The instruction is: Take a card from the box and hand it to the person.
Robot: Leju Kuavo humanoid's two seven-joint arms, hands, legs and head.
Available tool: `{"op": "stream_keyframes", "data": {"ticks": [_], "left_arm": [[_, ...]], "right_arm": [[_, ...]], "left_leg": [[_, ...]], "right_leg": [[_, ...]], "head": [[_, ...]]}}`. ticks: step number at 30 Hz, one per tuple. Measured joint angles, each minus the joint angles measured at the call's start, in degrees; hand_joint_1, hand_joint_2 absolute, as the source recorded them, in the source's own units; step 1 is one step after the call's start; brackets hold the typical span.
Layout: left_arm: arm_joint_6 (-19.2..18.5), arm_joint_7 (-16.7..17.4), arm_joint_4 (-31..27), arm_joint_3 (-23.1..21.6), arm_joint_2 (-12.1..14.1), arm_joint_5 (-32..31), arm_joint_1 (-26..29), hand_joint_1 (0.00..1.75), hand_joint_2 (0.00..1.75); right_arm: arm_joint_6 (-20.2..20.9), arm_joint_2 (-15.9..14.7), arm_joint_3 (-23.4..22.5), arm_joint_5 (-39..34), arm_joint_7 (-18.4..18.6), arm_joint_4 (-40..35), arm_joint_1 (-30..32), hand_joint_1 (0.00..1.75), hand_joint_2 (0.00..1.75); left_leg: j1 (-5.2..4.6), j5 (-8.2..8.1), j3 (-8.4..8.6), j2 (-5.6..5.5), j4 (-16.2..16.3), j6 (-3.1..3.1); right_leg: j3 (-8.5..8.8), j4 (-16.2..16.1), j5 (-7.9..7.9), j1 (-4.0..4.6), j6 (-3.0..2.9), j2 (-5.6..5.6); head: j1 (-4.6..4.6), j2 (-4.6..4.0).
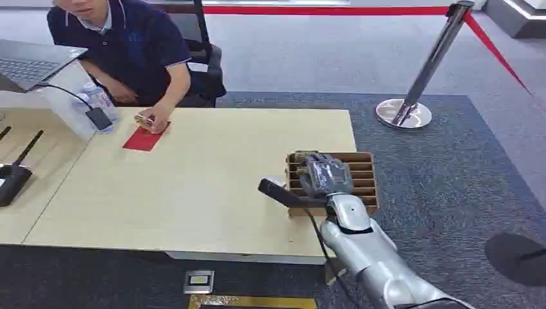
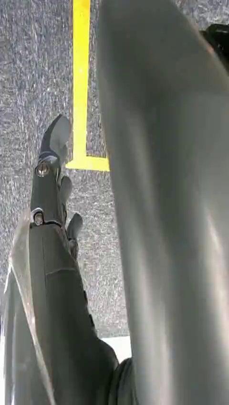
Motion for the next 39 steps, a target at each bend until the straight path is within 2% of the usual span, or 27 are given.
{"op": "stream_keyframes", "data": {"ticks": [4, 24, 25, 26, 27, 28, 29, 39], "left_arm": [[0.0, 0.0, 0.0, 0.0, 0.0, 0.0, 0.0, 0.0, 0.0], [0.0, 0.0, 0.0, 0.0, 0.1, -0.2, 0.0, 0.0, 0.0], [0.0, 0.0, 0.0, 0.0, 0.1, -0.2, 0.0, 0.0, 0.0], [0.0, 0.0, 0.0, 0.0, 0.1, -0.2, 0.0, 0.0, 0.0], [0.0, 0.0, 0.0, 0.0, 0.1, -0.2, 0.0, 0.0, 0.0], [0.0, 0.0, 0.0, 0.0, 0.1, -0.2, 0.0, 0.0, 0.0], [0.0, 0.0, 0.0, 0.0, 0.1, -0.2, 0.0, 0.0, 0.0], [0.0, -0.1, 0.0, 0.0, 0.1, -0.2, 0.0, 0.0, 0.0]], "right_arm": [[-0.1, 0.0, 0.0, 0.0, 0.0, 0.2, 0.0, 0.8, 1.75], [0.1, -0.5, -0.1, -0.3, 0.6, -0.4, 0.7, 0.84, 1.75], [0.1, -0.5, -0.1, -0.3, 0.6, -0.4, 0.7, 0.87, 1.75], [0.1, -0.5, -0.3, -0.3, 0.6, -0.4, 0.7, 1.34, 1.75], [0.1, -0.5, -0.4, -0.3, 0.6, -0.4, 0.6, 1.41, 1.75], [0.1, -0.5, -0.4, -0.2, 0.6, -0.4, 0.6, 1.66, 1.75], [0.1, -0.5, -0.4, -0.2, 0.6, -0.4, 0.6, 1.75, 1.75], [0.2, -0.5, -0.4, 0.0, -0.1, -0.4, 0.6, 1.75, 1.75]], "left_leg": [[0.0, 0.03, -0.01, 0.0, 0.0, -0.01], [0.0, 0.18, -0.05, 0.0, 0.0, 0.02], [0.0, 0.18, -0.06, 0.0, 0.0, 0.02], [0.0, 0.2, -0.08, 0.0, 0.0, 0.02], [0.0, 0.21, -0.09, 0.0, 0.0, 0.01], [0.0, 0.23, -0.1, 0.0, 0.0, 0.0], [0.0, 0.24, -0.11, 0.0, 0.0, 0.0], [0.0, 0.36, -0.26, 0.01, 0.0, 0.0]], "right_leg": [[-0.02, 0.0, 0.04, 0.0, -0.01, 0.0], [-0.07, 0.0, 0.18, 0.0, -0.03, 0.0], [-0.08, 0.0, 0.19, 0.0, -0.03, 0.0], [-0.09, 0.0, 0.21, 0.0, -0.01, 0.0], [-0.11, 0.0, 0.22, 0.0, -0.01, 0.0], [-0.11, 0.0, 0.23, 0.0, -0.01, 0.0], [-0.12, 0.0, 0.24, 0.0, -0.01, 0.0], [-0.29, 0.0, 0.37, 0.0, -0.04, 0.0]], "head": [[0.0, 0.0], [0.0, 0.0], [0.0, 0.0], [0.0, 0.0], [0.0, 0.0], [0.02, 0.0], [0.02, 0.0], [0.02, 0.0]]}}
